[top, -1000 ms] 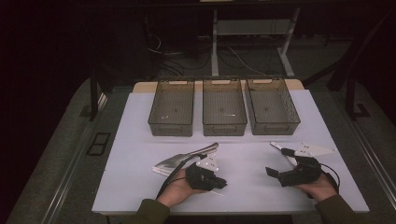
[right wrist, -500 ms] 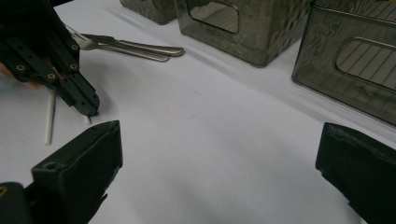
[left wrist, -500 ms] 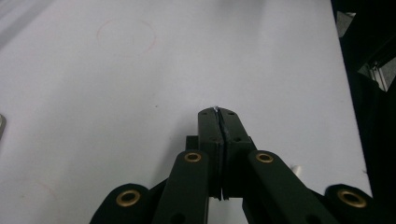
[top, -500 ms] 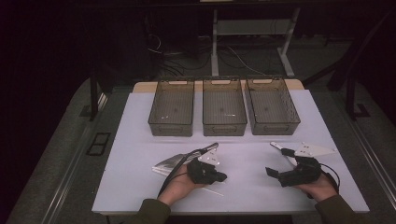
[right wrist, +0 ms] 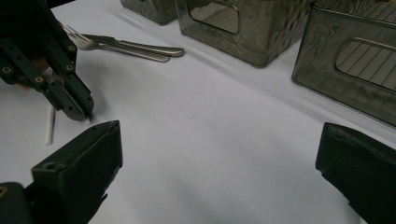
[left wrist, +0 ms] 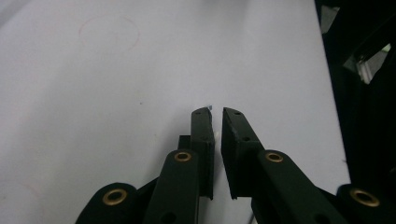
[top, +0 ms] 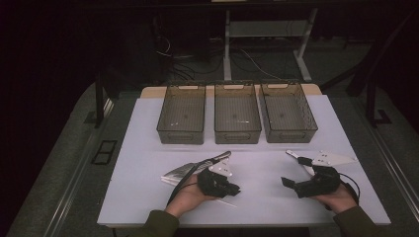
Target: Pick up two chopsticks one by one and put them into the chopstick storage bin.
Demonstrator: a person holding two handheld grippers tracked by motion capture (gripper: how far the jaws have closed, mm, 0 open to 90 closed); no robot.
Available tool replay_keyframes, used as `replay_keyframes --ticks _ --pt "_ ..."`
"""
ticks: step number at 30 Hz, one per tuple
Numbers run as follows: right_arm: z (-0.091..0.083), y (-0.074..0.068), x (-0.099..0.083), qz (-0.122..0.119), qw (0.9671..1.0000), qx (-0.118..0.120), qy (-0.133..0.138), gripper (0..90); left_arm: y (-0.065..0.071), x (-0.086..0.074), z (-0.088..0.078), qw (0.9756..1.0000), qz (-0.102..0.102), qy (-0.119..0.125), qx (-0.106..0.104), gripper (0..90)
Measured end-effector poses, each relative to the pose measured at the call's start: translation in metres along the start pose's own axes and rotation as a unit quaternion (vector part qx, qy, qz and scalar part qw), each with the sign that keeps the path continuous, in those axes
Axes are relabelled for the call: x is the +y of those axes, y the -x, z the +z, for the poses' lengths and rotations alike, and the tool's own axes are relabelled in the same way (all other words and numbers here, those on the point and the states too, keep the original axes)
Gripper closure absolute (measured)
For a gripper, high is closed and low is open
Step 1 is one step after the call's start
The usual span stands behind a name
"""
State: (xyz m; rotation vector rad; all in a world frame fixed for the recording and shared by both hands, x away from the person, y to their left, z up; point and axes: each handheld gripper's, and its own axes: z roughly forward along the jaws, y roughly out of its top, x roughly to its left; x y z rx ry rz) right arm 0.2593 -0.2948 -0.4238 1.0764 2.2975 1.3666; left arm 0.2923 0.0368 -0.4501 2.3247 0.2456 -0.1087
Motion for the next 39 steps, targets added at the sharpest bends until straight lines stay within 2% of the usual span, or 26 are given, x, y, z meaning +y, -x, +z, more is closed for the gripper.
replay_keyframes --ticks 4,10,16,19,26,29,33,35,39 --pt "0.0 0.0 0.0 0.0 1.0 0.0 0.0 0.6 0.0 0.001 0.001 1.0 0.006 0.0 0.004 83.5" --pt "0.001 0.0 0.0 0.0 1.0 0.0 -0.001 0.6 -0.003 0.001 0.001 0.9999 0.003 0.003 0.015 83.7" --pt "0.001 -0.001 0.0 0.001 1.0 0.0 -0.003 0.6 -0.011 0.003 0.002 0.9996 -0.009 0.01 0.026 83.8" --pt "0.001 0.0 0.0 0.003 1.0 -0.001 -0.002 0.6 -0.015 0.004 0.003 0.9991 -0.023 0.016 0.033 83.8" --pt "0.001 0.0 0.0 0.002 1.0 0.0 -0.002 0.6 -0.022 0.008 0.006 0.998 -0.034 0.022 0.049 84.0" --pt "0.001 0.0 0.0 0.002 1.0 -0.001 -0.002 0.6 -0.028 0.011 0.007 0.997 -0.041 0.021 0.062 84.2" --pt "0.001 0.0 0.0 0.002 1.0 -0.001 -0.002 0.6 -0.033 0.012 0.008 0.9957 -0.058 0.026 0.068 84.3" --pt "0.001 0.0 0.0 0.003 1.0 0.0 -0.002 0.6 -0.036 0.013 0.008 0.9958 -0.052 0.024 0.072 84.4" --pt "0.001 0.0 0.0 0.003 1.0 0.0 -0.002 0.6 -0.039 0.014 0.009 0.9952 -0.055 0.026 0.077 84.4"
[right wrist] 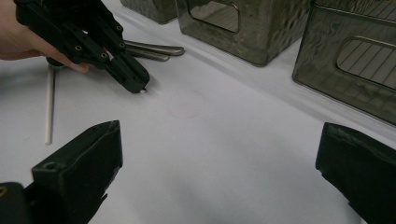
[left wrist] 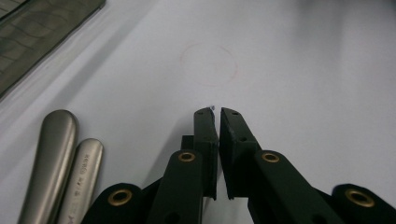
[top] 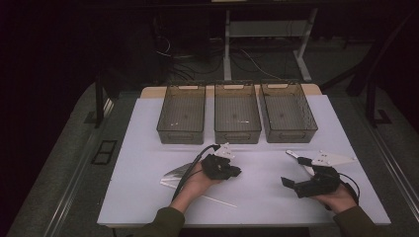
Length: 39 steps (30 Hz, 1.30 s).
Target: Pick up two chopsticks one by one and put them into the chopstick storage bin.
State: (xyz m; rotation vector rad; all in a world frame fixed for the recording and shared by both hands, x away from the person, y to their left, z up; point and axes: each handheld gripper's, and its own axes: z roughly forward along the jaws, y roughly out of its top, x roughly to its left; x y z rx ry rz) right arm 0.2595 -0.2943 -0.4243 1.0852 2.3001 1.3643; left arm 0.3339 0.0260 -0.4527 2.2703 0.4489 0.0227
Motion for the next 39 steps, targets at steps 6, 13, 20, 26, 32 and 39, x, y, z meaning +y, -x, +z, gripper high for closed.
replay_keyframes --ticks 6,13,20,26,32,39 --pt "0.0 0.0 0.0 -0.001 1.0 0.0 0.001 0.6 -0.001 0.001 -0.001 0.9999 -0.007 0.004 0.007 80.2" --pt "-0.001 0.001 0.0 0.0 1.0 0.001 0.001 0.5 0.018 -0.001 -0.03 0.9995 0.007 0.023 -0.02 67.6" --pt "-0.001 0.0 0.0 0.0 1.0 0.0 0.002 0.6 0.04 -0.023 -0.055 0.9979 0.022 0.03 -0.053 66.0" --pt "0.0 0.0 0.0 0.0 1.0 0.0 0.001 0.6 0.054 -0.036 -0.053 0.9957 0.049 0.005 -0.078 68.6" --pt "-0.001 0.0 0.0 -0.001 1.0 -0.002 0.003 0.6 0.057 -0.038 -0.045 0.9948 0.057 -0.012 -0.084 74.4" --pt "-0.001 0.0 0.0 -0.001 1.0 -0.001 0.002 0.6 0.057 -0.04 -0.038 0.9939 0.066 -0.03 -0.084 81.1"
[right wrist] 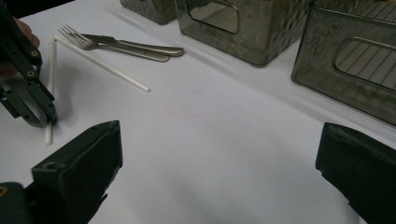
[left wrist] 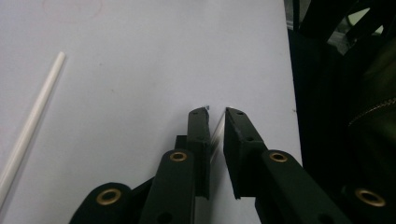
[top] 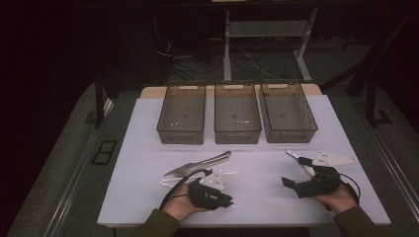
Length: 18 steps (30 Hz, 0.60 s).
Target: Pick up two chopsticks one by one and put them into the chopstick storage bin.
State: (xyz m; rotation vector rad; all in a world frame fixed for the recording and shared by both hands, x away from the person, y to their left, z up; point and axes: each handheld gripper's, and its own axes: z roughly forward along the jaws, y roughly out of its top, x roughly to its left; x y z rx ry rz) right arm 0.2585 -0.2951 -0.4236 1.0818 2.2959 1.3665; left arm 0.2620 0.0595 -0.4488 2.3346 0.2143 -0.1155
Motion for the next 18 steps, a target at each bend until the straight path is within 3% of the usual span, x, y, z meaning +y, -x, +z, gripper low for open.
replay_keyframes --ticks 2,5,9,11,16,18 --pt "0.0 0.0 0.0 0.0 1.0 0.0 0.0 0.6 0.0 0.0 0.001 0.9999 -0.009 0.008 -0.001 82.2" --pt "0.0 0.0 0.0 0.0 1.0 0.0 -0.001 0.6 -0.002 0.002 0.002 1.0 -0.006 0.003 0.004 82.8" --pt "0.0 0.0 0.0 0.0 1.0 0.0 -0.001 0.6 -0.005 0.009 0.005 0.9995 -0.011 0.014 0.024 86.0" --pt "0.0 0.0 0.0 0.0 1.0 0.0 -0.001 0.6 -0.01 0.013 0.007 0.9991 0.0 0.0 0.042 88.6" --pt "0.0 0.0 0.0 0.0 1.0 0.0 0.0 0.5 -0.015 0.013 0.011 0.9991 -0.013 0.004 0.04 87.5" --pt "0.0 0.0 0.0 0.0 1.0 0.0 0.001 0.6 -0.015 0.013 0.003 0.9989 -0.021 0.024 0.034 86.5"
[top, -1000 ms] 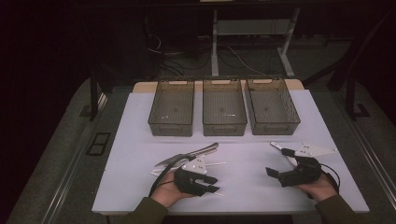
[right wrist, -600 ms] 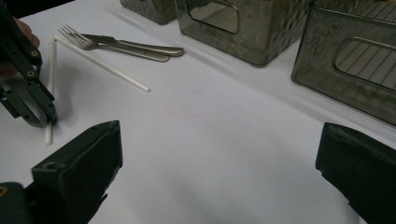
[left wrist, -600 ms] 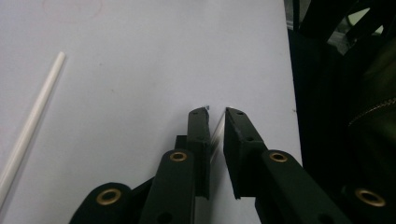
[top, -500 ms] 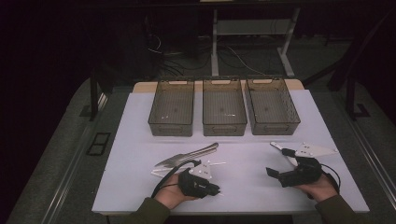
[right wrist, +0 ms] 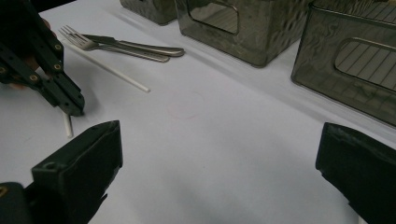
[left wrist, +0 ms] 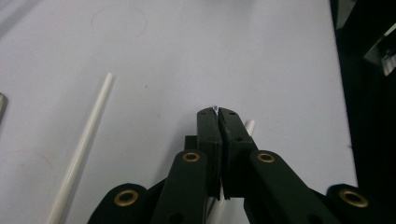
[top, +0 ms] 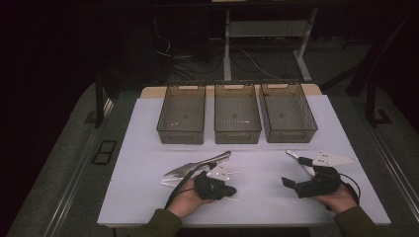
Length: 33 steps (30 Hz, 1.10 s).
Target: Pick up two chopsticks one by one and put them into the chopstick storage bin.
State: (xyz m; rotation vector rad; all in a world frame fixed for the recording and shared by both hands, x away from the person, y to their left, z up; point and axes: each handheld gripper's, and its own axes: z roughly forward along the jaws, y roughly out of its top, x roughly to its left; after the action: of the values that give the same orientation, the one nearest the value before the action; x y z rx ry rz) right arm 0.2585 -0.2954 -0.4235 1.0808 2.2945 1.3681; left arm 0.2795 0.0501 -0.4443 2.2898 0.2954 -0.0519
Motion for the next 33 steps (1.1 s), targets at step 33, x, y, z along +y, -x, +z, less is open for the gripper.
replay_keyframes --ticks 33 --pt "0.001 0.0 0.0 -0.002 1.0 0.0 -0.003 0.6 -0.018 0.009 0.013 0.9981 -0.014 -0.012 0.059 83.8"
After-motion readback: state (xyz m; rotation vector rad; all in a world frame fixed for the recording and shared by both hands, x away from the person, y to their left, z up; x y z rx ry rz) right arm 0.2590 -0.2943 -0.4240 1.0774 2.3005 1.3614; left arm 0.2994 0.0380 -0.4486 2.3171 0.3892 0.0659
